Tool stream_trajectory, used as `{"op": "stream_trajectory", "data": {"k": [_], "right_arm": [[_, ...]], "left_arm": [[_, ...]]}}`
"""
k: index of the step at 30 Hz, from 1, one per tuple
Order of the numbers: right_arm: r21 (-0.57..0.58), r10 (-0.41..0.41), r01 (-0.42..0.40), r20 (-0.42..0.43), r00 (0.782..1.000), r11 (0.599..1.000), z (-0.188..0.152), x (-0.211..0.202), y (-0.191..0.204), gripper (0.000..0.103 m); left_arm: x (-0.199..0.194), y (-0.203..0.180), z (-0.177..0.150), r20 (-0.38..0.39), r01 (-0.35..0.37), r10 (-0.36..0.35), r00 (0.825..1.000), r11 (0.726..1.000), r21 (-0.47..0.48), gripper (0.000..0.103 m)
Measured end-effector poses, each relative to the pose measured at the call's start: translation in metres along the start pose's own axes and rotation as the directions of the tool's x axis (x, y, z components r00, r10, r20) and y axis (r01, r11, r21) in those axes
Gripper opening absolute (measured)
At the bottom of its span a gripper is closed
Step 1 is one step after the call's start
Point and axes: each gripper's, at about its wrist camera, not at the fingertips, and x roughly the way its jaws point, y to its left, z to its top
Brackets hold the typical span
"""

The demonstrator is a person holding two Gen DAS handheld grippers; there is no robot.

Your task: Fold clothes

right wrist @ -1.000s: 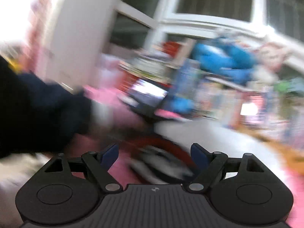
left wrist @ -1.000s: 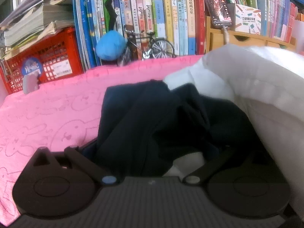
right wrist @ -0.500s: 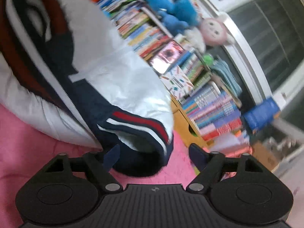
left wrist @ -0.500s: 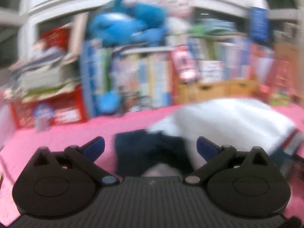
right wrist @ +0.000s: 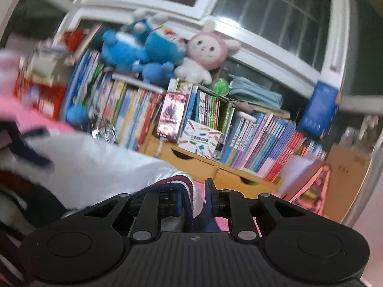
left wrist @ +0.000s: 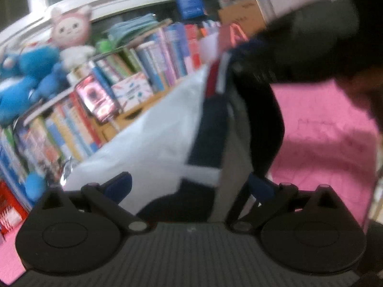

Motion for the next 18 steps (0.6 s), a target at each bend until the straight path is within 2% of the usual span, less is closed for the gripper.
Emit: {"op": "stream_trajectory", "data": {"k": [2, 4, 6, 10, 11, 13, 15, 18], "right_arm": [[0.023, -0.007, 0.007, 0.001, 1.000, 1.000, 0.001, 0.001, -0.008, 0.020], [0.020, -0.036, 0.036, -0.003, 0.999, 0.999, -0.002, 0.002, -0.014, 0.020], [0.022, -0.064, 0.064, -0.021, 0.998, 0.998, -0.014, 0.002, -0.020, 0.020], [0.013, -0.077, 0.078, -0.068, 0.995, 0.997, -0.040, 0.004, -0.022, 0.022], [0.009, -0.060, 0.061, -0.071, 0.996, 0.998, -0.045, 0.003, -0.018, 0.023], [-0.026, -0.056, 0.055, -0.049, 0.997, 0.998, -0.046, -0.004, -0.009, 0.023], [-0.069, -0.060, 0.059, -0.017, 0.998, 0.996, -0.045, -0.012, 0.002, 0.023], [-0.083, -0.062, 0.064, 0.032, 0.998, 0.995, -0.038, -0.026, 0.008, 0.024]], "left_arm": [[0.009, -0.004, 0.002, 0.002, -0.101, 0.101, 0.995, 0.994, 0.039, 0.101], [0.009, 0.010, -0.002, -0.009, -0.231, 0.231, 0.973, 0.972, 0.042, 0.099], [0.004, 0.039, -0.012, -0.057, -0.308, 0.308, 0.950, 0.951, 0.004, 0.099], [-0.020, 0.087, -0.036, -0.144, -0.417, 0.404, 0.903, 0.906, -0.071, 0.101], [-0.030, 0.095, -0.042, -0.149, -0.451, 0.436, 0.887, 0.889, -0.083, 0.101], [-0.052, 0.106, -0.042, -0.131, -0.487, 0.472, 0.872, 0.864, -0.126, 0.101], [-0.080, 0.115, -0.034, -0.082, -0.491, 0.484, 0.871, 0.849, -0.197, 0.101], [-0.115, 0.133, -0.024, -0.031, -0.429, 0.442, 0.897, 0.850, -0.307, 0.101]]}}
